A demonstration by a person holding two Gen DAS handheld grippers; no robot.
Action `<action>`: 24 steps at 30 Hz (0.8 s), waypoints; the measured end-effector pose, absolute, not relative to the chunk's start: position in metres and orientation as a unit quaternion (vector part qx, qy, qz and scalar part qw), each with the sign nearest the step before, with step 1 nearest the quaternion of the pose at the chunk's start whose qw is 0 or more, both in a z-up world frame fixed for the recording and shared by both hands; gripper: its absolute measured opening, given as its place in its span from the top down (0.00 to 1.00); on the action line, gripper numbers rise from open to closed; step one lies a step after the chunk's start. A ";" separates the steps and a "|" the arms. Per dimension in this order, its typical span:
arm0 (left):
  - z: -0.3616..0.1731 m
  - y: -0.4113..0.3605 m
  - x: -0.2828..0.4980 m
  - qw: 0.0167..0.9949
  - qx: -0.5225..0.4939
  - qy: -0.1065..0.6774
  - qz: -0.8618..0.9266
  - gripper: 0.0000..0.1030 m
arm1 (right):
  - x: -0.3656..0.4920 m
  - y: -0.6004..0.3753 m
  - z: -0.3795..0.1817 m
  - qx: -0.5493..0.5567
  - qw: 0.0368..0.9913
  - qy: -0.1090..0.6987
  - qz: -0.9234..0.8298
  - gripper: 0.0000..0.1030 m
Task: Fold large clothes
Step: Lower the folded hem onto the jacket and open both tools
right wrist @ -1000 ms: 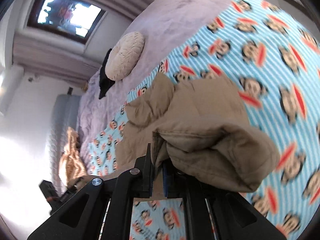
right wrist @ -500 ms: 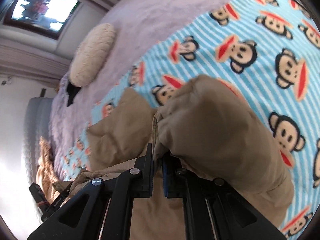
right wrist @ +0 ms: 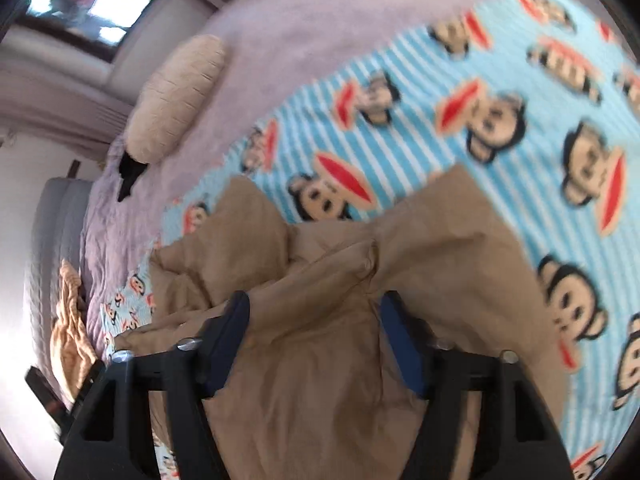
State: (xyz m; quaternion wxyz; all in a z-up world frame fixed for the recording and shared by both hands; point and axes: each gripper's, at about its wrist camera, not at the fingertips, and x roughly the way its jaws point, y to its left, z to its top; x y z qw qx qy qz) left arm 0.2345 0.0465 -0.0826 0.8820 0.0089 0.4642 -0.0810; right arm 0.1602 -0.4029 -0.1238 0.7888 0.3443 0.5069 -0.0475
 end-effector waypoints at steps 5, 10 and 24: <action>-0.122 0.013 0.240 0.856 0.042 0.501 -0.123 0.24 | 0.154 -0.377 -0.126 0.258 0.797 0.546 -0.022 0.88; -0.183 0.023 0.276 0.853 0.003 0.519 -0.049 0.24 | 0.174 -0.398 -0.163 0.198 0.810 0.545 -0.086 0.96; -0.187 0.032 0.293 0.857 0.022 0.514 -0.010 0.18 | 0.199 -0.427 -0.189 0.225 0.796 0.549 -0.122 0.95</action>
